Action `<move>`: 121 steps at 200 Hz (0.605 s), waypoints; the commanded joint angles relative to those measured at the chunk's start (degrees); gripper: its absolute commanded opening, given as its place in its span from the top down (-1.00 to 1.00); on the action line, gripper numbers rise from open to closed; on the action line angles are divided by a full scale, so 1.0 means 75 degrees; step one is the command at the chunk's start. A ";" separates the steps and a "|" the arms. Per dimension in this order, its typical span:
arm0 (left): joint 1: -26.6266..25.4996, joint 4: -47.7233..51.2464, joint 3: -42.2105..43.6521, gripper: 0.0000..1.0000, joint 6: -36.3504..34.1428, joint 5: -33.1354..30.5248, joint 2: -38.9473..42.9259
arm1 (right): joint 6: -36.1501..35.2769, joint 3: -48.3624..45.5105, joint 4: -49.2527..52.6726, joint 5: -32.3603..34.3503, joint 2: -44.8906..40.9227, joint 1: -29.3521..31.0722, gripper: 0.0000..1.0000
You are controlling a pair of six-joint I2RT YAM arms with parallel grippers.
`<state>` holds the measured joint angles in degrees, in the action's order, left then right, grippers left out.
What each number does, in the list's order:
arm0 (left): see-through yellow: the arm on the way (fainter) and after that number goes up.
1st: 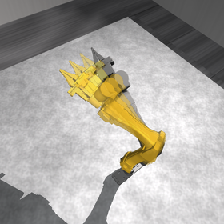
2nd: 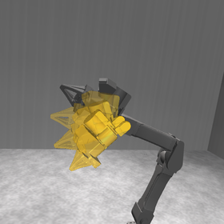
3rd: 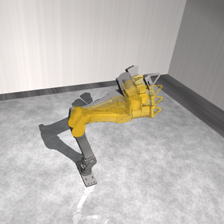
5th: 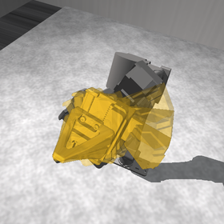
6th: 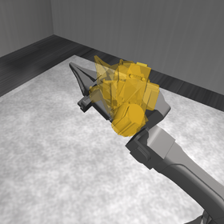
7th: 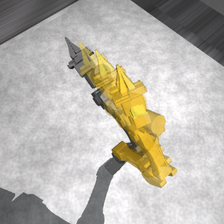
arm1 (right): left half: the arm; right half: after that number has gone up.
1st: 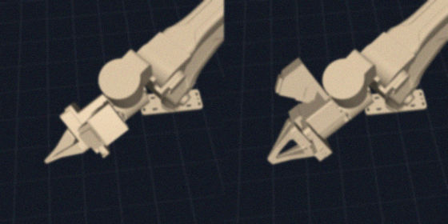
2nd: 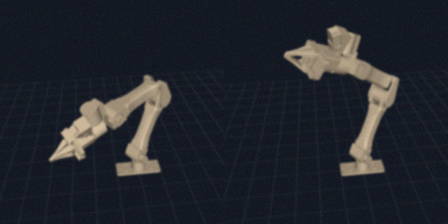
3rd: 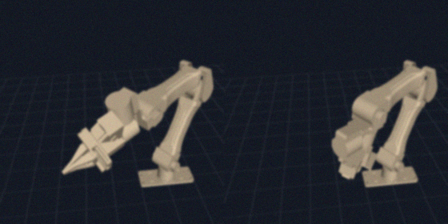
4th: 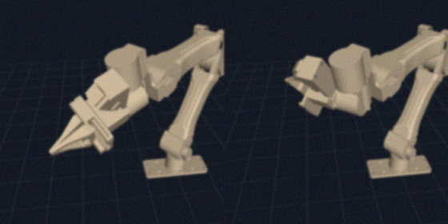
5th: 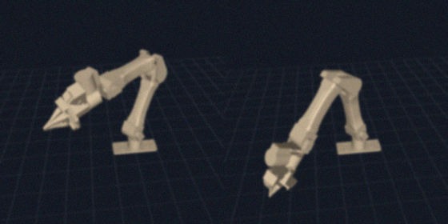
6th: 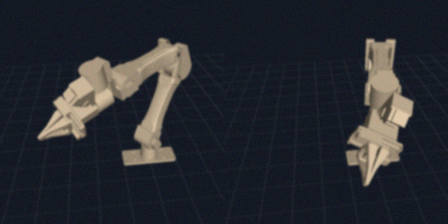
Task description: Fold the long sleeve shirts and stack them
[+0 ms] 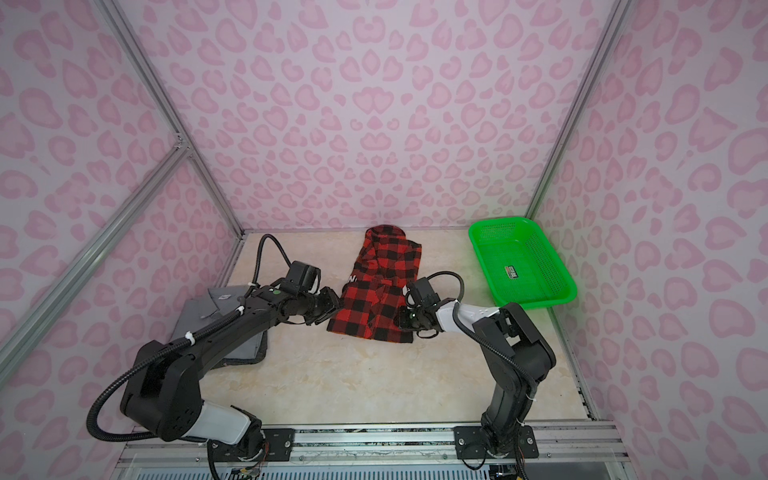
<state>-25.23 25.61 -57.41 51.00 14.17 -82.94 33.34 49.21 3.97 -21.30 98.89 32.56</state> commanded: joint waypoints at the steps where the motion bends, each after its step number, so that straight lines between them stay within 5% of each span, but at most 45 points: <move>1: 0.0010 0.0343 0.0180 0.02 -0.0236 -0.0156 0.0505 | 0.1067 -0.0624 0.0217 0.0298 -0.0274 0.0780 0.35; 38: 0.0065 0.0894 0.0338 -0.01 -0.0586 -0.0361 0.1051 | 0.3220 -0.1041 -0.1571 0.0039 -0.0290 0.3158 0.24; 62: 0.0107 0.1076 0.0464 -0.02 -0.0836 -0.0320 0.1179 | 0.3561 -0.0412 -0.1633 -0.0072 -0.0393 0.3954 0.10; 96: 0.0130 0.1336 0.0631 -0.02 -0.1191 -0.0365 0.1194 | 0.2264 0.0698 0.1126 0.0991 -0.1802 0.3595 -0.06; 121: 0.0127 0.1227 0.0804 -0.02 -0.1315 -0.0253 0.1129 | 0.1230 0.1181 0.2672 0.1596 -0.2539 0.2220 -0.10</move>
<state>-24.34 34.22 -52.29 43.46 11.99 -74.59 50.76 56.53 8.10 -16.29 82.65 55.96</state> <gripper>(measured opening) 0.509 0.546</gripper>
